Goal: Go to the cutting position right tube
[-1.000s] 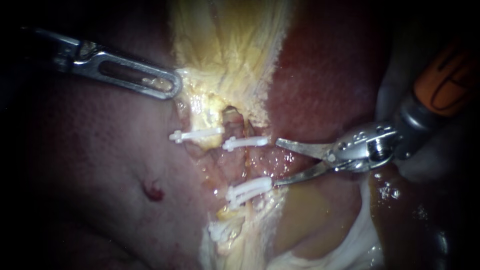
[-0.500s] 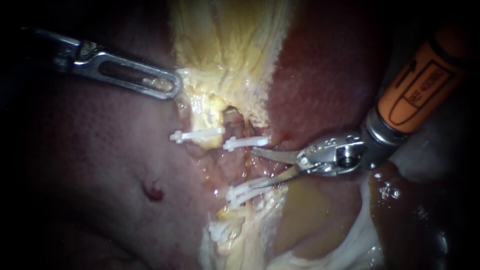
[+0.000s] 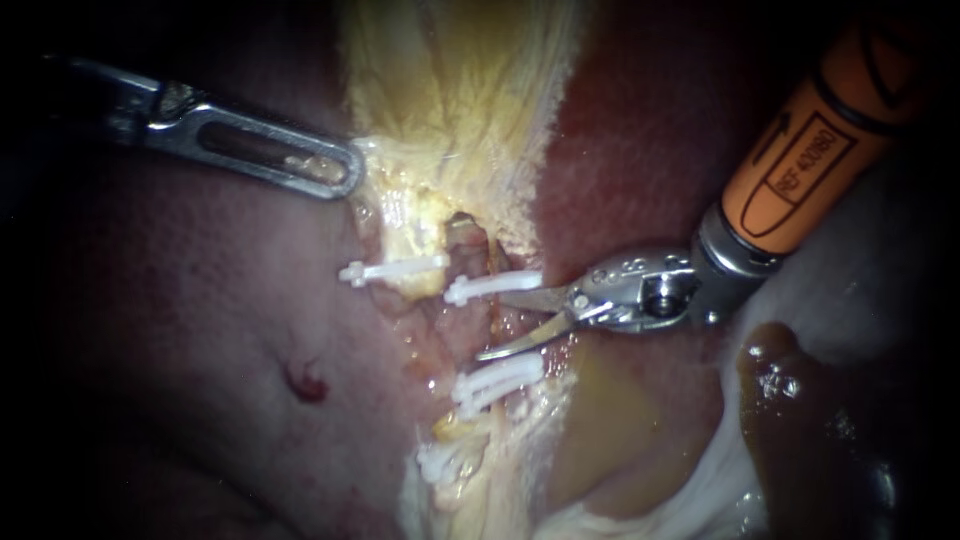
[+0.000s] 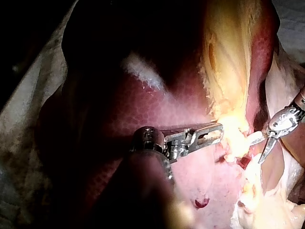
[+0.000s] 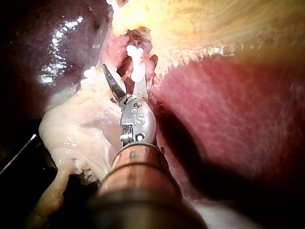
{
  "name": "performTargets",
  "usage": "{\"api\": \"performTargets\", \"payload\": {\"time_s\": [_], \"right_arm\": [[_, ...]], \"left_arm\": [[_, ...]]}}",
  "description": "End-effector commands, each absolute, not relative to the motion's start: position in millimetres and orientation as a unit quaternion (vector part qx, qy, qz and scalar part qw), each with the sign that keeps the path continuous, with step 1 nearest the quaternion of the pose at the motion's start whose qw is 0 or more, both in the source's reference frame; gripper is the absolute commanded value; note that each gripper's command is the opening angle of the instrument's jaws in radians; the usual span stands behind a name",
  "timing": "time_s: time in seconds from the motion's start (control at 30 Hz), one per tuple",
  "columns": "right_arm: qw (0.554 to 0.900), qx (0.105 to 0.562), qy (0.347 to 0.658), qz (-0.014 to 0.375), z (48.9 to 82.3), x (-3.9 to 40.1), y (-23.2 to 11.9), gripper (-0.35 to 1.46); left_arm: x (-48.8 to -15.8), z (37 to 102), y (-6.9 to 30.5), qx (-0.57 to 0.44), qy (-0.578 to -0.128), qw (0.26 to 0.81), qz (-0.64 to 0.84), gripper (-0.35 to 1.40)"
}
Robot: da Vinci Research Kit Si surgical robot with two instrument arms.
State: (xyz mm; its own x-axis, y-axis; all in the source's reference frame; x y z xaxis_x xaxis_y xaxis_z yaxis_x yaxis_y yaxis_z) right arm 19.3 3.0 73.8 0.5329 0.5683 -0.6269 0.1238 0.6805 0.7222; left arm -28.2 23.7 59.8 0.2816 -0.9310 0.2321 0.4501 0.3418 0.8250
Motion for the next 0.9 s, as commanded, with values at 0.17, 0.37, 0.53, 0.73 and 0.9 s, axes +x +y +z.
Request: {"api": "performTargets", "payload": {"time_s": [0.17, 0.37, 0.53, 0.73, 0.9], "right_arm": [[0.787, 0.389, 0.461, 0.129, 74.4, 19.9, 2.7, 1.31], [0.781, 0.398, 0.466, 0.119, 75.2, 20.8, 2.2, 1.31], [0.770, 0.408, 0.477, 0.115, 75.4, 21.3, 2.4, 1.29], [0.758, 0.422, 0.488, 0.101, 75.4, 21.6, 2.5, 1.27], [0.740, 0.439, 0.501, 0.094, 75.3, 21.6, 2.5, 1.24]], "left_arm": [[-28.2, 59.9, 23.8, 0.326, -0.369, 0.731, -0.472, -0.35], [-28.2, 59.9, 23.8, 0.326, -0.369, 0.731, -0.472, -0.35], [-28.2, 59.9, 23.8, 0.326, -0.369, 0.731, -0.472, -0.35], [-28.2, 60.0, 23.8, 0.326, -0.369, 0.731, -0.472, -0.35], [-28.2, 60.0, 23.8, 0.326, -0.369, 0.731, -0.472, -0.35]]}}
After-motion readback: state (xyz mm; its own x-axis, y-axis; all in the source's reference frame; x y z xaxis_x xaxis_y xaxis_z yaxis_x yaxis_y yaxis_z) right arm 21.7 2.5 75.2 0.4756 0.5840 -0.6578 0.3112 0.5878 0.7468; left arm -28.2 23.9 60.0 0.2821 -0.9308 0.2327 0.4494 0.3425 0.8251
